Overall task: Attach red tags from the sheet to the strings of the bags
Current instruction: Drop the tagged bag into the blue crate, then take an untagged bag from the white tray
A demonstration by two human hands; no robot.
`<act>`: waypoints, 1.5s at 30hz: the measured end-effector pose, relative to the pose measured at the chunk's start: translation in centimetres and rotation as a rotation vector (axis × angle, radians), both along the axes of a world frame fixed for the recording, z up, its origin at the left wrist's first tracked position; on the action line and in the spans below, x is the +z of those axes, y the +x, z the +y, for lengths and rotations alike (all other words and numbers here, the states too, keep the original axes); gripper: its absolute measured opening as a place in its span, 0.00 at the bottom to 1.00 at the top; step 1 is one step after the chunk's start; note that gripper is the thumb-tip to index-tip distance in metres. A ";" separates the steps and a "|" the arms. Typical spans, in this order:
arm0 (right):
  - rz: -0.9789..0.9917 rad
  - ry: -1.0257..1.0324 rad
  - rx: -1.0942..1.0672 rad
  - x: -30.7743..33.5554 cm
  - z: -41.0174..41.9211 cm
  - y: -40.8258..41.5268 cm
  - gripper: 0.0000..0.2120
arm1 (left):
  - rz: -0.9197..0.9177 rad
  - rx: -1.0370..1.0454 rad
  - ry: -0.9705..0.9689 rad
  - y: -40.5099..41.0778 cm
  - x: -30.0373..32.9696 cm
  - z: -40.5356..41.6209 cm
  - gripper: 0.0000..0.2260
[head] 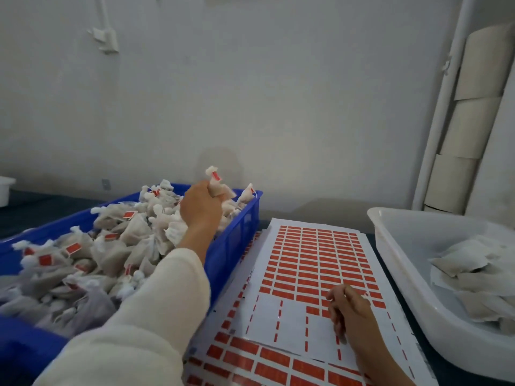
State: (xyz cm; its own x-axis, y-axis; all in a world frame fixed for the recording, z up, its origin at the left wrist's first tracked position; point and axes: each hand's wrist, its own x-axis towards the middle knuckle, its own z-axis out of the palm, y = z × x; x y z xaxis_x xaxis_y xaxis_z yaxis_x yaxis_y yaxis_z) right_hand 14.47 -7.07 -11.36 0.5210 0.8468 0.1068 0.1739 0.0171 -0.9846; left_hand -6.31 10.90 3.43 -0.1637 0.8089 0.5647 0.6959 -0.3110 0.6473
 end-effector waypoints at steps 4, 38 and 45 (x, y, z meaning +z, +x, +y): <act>-0.001 -0.002 0.033 -0.1 0.2 0.3 0.16 | -0.019 0.120 -0.130 -3.0 -2.0 2.1 0.11; -0.173 0.046 -0.080 1.1 -0.3 -0.4 0.06 | 0.352 -0.411 -0.443 10.6 -13.4 -6.3 0.04; -0.249 0.131 -0.183 7.4 -1.2 0.9 0.04 | 0.379 -0.470 -0.378 12.8 -14.2 -6.4 0.05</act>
